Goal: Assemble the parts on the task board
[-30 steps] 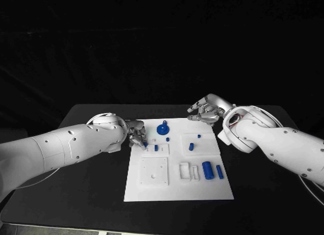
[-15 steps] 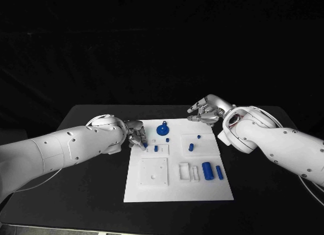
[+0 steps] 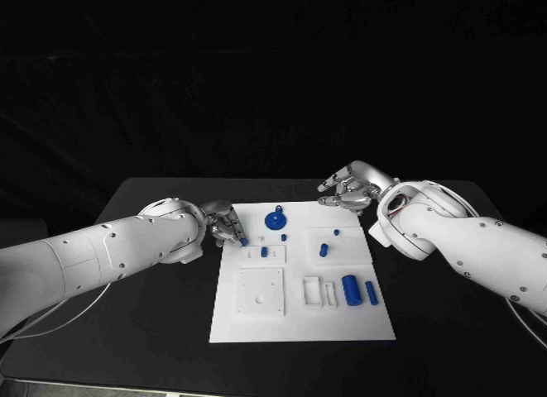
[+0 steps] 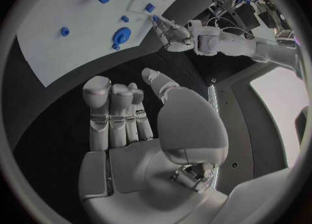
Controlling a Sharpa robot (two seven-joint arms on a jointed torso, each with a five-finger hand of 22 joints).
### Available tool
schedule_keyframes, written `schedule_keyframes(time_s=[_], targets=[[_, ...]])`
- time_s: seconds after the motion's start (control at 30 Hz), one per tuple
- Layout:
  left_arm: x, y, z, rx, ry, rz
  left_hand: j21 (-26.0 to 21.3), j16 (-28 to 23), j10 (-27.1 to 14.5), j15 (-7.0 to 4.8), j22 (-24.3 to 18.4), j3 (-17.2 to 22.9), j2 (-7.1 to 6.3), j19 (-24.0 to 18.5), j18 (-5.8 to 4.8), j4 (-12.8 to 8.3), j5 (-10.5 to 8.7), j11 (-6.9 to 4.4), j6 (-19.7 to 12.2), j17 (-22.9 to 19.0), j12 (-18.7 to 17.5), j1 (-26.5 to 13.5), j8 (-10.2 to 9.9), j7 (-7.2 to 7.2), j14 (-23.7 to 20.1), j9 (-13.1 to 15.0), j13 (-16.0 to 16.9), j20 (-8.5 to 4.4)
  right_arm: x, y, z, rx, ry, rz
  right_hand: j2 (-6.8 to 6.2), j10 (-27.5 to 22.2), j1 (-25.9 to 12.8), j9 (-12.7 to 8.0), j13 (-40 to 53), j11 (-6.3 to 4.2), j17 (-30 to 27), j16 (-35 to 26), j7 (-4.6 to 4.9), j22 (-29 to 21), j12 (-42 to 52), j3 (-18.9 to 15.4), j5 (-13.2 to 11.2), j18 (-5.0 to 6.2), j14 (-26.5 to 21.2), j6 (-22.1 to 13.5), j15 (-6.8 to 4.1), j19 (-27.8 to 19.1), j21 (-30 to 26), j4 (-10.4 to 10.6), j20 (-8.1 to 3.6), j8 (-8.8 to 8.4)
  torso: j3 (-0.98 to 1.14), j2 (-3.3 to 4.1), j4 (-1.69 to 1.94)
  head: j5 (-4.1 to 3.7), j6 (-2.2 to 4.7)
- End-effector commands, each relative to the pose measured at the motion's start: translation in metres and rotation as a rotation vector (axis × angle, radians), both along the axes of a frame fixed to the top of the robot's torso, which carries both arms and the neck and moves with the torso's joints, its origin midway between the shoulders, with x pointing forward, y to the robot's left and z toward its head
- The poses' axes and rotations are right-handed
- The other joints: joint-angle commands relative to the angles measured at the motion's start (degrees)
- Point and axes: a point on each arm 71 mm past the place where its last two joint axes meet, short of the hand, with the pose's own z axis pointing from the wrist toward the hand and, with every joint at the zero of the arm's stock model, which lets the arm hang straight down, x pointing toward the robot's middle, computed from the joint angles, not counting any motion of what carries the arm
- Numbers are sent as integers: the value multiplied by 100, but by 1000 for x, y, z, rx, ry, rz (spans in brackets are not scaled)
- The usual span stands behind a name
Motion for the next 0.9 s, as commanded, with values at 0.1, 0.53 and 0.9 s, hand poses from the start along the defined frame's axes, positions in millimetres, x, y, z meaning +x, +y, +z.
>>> schedule_keyframes(time_s=[0.1, 0.53, 0.9], targets=[[-1, 1, 3, -105, 1, 45, 45, -25, 93, -1, 123, 213, -49, -62, 14, 136, 7, -36, 18, 18, 17, -70, -10, 6, -17, 99, -10, -8, 0, 1, 0, -9, -4, 14, 35, -1, -23, 4, -2, -47, -2, -38, 6, 518, 14, 37, -6, 76, 2, 13, -35, 315, -2, -10, -46, -23, 7, 1, 0, 11, -5], [-5, 1, 0, -124, 50, 42, 147, 0, 200, -9, 124, 595, -201, -99, 32, 192, 83, -57, -31, 44, 21, -178, -18, -19, -20, 682, -3, -4, 0, 0, 0, -9, -3, 14, 37, 2, -17, 4, 2, -48, 0, -35, 4, 517, 17, 47, -11, 75, 3, 17, -36, 315, -8, -19, -47, -23, 6, 1, 0, 6, -13], [-5, 0, 0, -53, 17, 13, 219, 22, 227, -16, 119, 695, -243, -118, 38, 213, 133, -65, -64, 62, 20, -197, -22, -27, -15, 932, -3, -10, 0, 1, -1, -10, -2, 16, 37, 2, -17, 4, 2, -48, 0, -35, 4, 517, 17, 47, -11, 75, 3, 17, -36, 315, -8, -19, -47, -23, 8, 4, -5, 17, -24]])
